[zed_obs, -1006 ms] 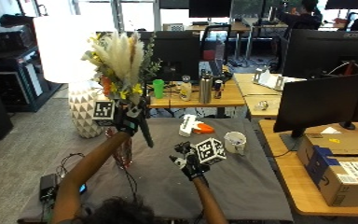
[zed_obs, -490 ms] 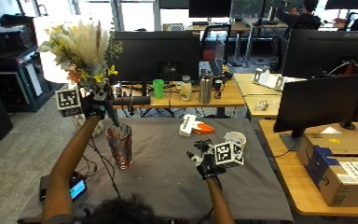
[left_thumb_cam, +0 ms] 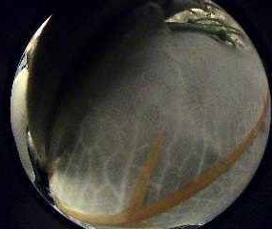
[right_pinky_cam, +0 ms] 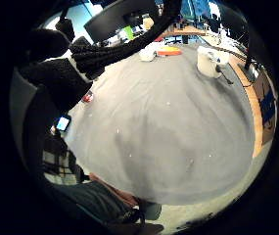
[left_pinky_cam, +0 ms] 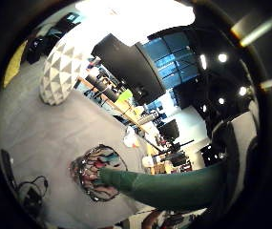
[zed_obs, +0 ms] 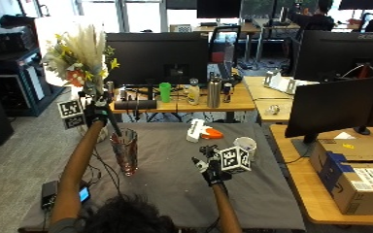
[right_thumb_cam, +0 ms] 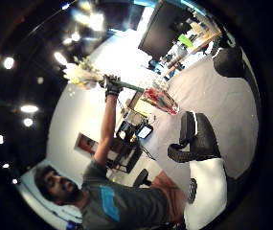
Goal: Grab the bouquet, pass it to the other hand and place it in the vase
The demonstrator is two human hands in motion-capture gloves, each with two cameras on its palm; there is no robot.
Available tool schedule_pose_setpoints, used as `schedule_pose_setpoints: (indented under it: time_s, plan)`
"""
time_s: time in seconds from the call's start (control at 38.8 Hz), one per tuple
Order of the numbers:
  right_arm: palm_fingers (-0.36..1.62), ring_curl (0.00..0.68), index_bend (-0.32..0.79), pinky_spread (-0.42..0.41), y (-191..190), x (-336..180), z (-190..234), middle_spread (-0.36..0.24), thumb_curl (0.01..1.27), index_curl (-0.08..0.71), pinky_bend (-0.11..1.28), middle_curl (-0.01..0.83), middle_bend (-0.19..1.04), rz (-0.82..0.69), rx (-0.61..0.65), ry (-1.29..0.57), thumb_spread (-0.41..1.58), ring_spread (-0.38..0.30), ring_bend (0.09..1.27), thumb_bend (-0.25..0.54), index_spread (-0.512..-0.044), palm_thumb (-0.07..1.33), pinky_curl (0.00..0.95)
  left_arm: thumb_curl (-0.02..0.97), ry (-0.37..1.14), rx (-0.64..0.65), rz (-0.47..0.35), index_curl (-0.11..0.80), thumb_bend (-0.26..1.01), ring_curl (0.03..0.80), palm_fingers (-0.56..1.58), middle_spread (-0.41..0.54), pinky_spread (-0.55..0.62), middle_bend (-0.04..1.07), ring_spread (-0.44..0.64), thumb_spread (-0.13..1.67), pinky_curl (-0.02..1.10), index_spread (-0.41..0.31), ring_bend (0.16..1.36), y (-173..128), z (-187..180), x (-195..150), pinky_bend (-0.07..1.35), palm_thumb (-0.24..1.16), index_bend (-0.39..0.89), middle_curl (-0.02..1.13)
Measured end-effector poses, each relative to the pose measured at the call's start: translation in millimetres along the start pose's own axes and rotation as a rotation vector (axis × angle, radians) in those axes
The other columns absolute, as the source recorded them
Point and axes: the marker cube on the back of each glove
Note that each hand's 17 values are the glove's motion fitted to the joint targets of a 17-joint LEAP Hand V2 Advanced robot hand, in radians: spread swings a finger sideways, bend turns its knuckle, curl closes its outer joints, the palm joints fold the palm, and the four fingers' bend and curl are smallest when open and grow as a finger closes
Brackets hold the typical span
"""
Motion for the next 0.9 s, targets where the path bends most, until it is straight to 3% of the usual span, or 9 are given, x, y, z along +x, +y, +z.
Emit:
schedule_pose_setpoints:
  time_s: [0.13, 0.23, 0.28, 0.36, 0.39, 0.41, 0.67, 0.72, 0.9]
  plan:
    - [0.9, 0.366, 0.13, 0.254, 1.0, 2.0, -6.5, -0.058, 0.56, 0.372, 0.39, 0.435, 0.27, 0.01, 0.012, 0.006, 0.99, -0.007, 0.32, -0.02, -0.262, 0.94, 0.373, 0.33, 0.078, -0.034, -0.015, 0.582, -0.05, 0.483, 1.25, -0.359, -0.38, 0.83, -0.36, 1.01, 0.43, -0.367, 0.86, -10.6, 24.4, 5.1, 0.48, 0.43, 0.45, 0.6]
    - [0.9, 0.368, 0.13, 0.258, 1.8, 3.1, -5.4, -0.059, 0.56, 0.365, 0.37, 0.437, 0.27, 0.011, 0.01, 0.004, 0.99, -0.003, 0.31, -0.02, -0.264, 0.94, 0.373, 0.311, 0.106, -0.169, -0.113, 0.555, -0.06, 0.473, 0.84, -0.326, -0.23, 0.77, -0.33, 0.99, 0.41, -0.31, 0.78, -7.1, 30.3, -7.0, 0.36, 0.36, 0.31, 0.6]
    - [0.9, 0.369, 0.13, 0.26, 3.2, 1.2, -6.1, -0.058, 0.56, 0.363, 0.37, 0.436, 0.26, 0.011, 0.011, 0.002, 0.99, -0.002, 0.3, -0.02, -0.264, 0.94, 0.373, 0.305, 0.09, -0.222, -0.169, 0.546, -0.05, 0.5, 0.67, -0.3, -0.14, 0.74, -0.3, 0.98, 0.44, -0.262, 0.77, 1.1, 32.6, -12.3, 0.35, 0.34, 0.23, 0.62]
    - [0.9, 0.372, 0.13, 0.261, 5.7, -3.3, -8.3, -0.054, 0.55, 0.361, 0.36, 0.436, 0.25, 0.007, 0.013, 0.003, 0.99, -0.001, 0.3, -0.02, -0.259, 0.94, 0.372, 0.296, 0.051, -0.285, -0.229, 0.487, -0.06, 0.49, 0.29, -0.18, 0.04, 0.53, -0.16, 0.95, 0.47, -0.091, 0.71, 16.8, 34.2, -19.9, 0.48, 0.29, 0.07, 0.58]
    - [0.9, 0.373, 0.13, 0.262, 6.1, -4.1, -8.8, -0.054, 0.55, 0.359, 0.36, 0.437, 0.25, 0.004, 0.015, 0.004, 0.99, 0.0, 0.3, -0.02, -0.259, 0.94, 0.372, 0.296, 0.031, -0.302, -0.241, 0.49, -0.04, 0.483, 0.43, -0.206, 0.04, 0.6, -0.19, 0.96, 0.45, -0.112, 0.71, 20.6, 34.1, -23.3, 0.44, 0.3, 0.12, 0.6]
    - [0.9, 0.374, 0.13, 0.261, 6.5, -4.9, -9.1, -0.054, 0.55, 0.357, 0.35, 0.436, 0.25, 0.0, 0.016, 0.005, 0.99, 0.0, 0.3, -0.02, -0.261, 0.94, 0.37, 0.295, 0.003, -0.321, -0.253, 0.449, -0.05, 0.445, 0.26, -0.129, 0.11, 0.45, -0.1, 0.94, 0.44, -0.033, 0.69, 24.1, 33.6, -27.2, 0.48, 0.28, 0.04, 0.52]
    - [0.9, 0.378, 0.13, 0.272, 10.1, -9.9, -9.8, -0.052, 0.55, 0.348, 0.31, 0.438, 0.24, -0.015, 0.017, 0.001, 0.99, 0.001, 0.28, -0.02, -0.261, 0.94, 0.37, 0.283, -0.387, -0.68, -0.474, 0.377, -0.06, 0.381, 0.25, 0.146, 0.32, 0.21, 0.16, 0.87, 0.42, 0.144, 0.69, 55.1, 9.1, -71.7, 0.57, 0.15, 0.13, 0.4]
    - [0.9, 0.379, 0.13, 0.273, 10.1, -9.2, -8.5, -0.052, 0.55, 0.346, 0.31, 0.438, 0.23, -0.016, 0.018, 0.001, 1.0, 0.002, 0.28, -0.021, -0.261, 0.94, 0.372, 0.282, -0.425, -0.681, -0.492, 0.378, -0.06, 0.365, 0.33, 0.149, 0.32, 0.24, 0.17, 0.87, 0.4, 0.147, 0.67, 55.5, -0.7, -74.2, 0.53, 0.13, 0.17, 0.39]
    - [0.9, 0.383, 0.13, 0.276, 9.2, -10.2, -3.0, -0.051, 0.54, 0.342, 0.29, 0.44, 0.23, -0.018, 0.013, -0.014, 1.0, 0.002, 0.28, -0.021, -0.261, 0.93, 0.373, 0.284, -0.598, -0.574, -0.417, 0.438, -0.03, 0.33, 0.69, 0.055, 0.25, 0.32, 0.09, 0.89, 0.35, 0.013, 0.58, 58.8, -36.5, -56.3, 0.34, 0.13, 0.31, 0.4]
